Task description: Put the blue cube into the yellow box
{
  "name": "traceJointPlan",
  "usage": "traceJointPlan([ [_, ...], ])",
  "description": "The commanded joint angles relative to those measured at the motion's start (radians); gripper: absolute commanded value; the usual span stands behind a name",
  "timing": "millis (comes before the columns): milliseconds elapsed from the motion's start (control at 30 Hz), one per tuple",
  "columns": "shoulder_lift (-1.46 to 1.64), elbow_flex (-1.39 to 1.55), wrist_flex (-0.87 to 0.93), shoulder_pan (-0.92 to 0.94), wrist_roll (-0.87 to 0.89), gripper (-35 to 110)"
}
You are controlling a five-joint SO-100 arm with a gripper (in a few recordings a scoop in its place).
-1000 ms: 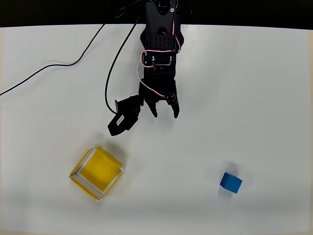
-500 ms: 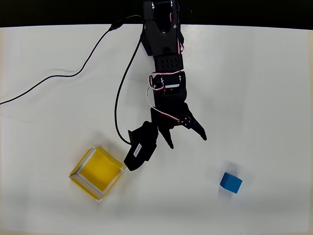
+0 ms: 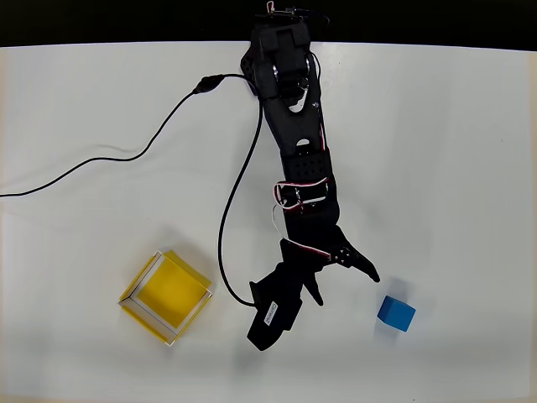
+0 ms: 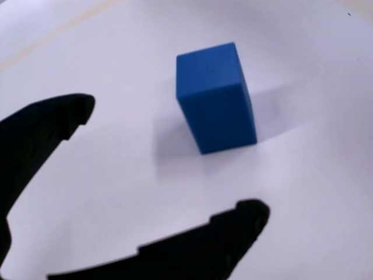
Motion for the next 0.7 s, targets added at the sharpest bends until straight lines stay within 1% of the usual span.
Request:
traceJointPlan([
  [0,-0.020,-0.178,-0.095,-0.046,-0.011,52],
  [267,-0.193,-0.296,-0.149,-0.107,-0.011,54],
  [567,-0.399,-0.405,-0.245,-0.121,-0.021,54],
  [667,-0.453,-0.456,-0.252,-0.126,-0.021,54],
])
